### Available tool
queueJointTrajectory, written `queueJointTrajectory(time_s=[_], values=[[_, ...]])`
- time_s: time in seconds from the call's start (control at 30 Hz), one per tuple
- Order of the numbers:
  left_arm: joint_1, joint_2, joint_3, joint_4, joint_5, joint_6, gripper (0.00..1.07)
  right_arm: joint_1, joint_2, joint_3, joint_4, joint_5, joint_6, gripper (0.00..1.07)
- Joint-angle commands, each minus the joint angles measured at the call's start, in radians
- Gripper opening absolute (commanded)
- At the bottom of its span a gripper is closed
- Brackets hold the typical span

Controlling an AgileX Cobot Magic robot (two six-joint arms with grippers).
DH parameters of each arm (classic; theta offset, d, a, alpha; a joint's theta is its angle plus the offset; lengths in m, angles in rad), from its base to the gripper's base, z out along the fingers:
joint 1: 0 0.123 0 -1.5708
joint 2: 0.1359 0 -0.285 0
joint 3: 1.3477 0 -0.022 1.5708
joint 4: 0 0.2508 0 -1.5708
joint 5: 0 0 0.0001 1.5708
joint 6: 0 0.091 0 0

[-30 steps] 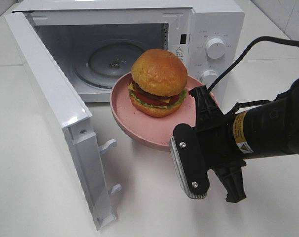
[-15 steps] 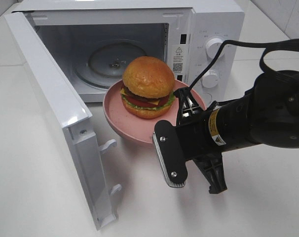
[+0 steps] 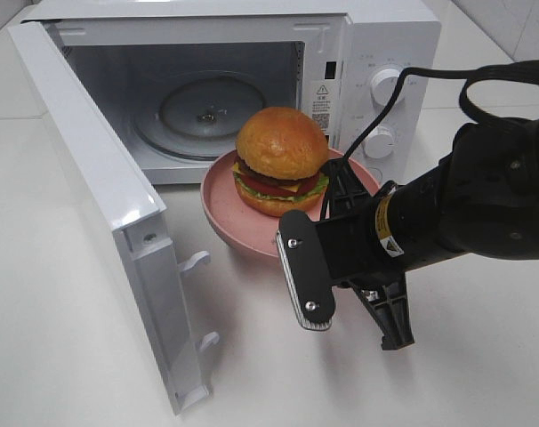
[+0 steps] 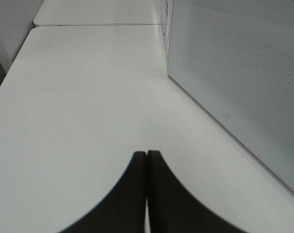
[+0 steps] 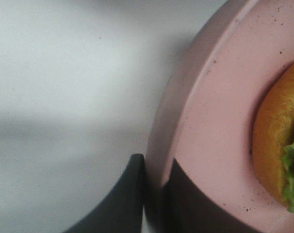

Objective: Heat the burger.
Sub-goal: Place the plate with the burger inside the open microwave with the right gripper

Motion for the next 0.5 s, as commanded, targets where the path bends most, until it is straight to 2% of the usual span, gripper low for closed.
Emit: queueJointTrajectory(time_s=[0.03,0.33,0.5], values=[[0.000,-0.020,0.002,0.001,-0.014,0.000,0.00,-0.002,-0.009,-0.017,0.028,-0.010,-0.058,0.00],[0.000,-0.020,0.002,0.001,-0.014,0.000,0.00,-0.002,-0.009,-0.017,0.231,0.058,-0.262,0.00],[0.000,-0.020,0.002,0.001,-0.014,0.000,0.00,-0.002,-0.009,-0.017,0.258,0.037,-0.309,0.00]])
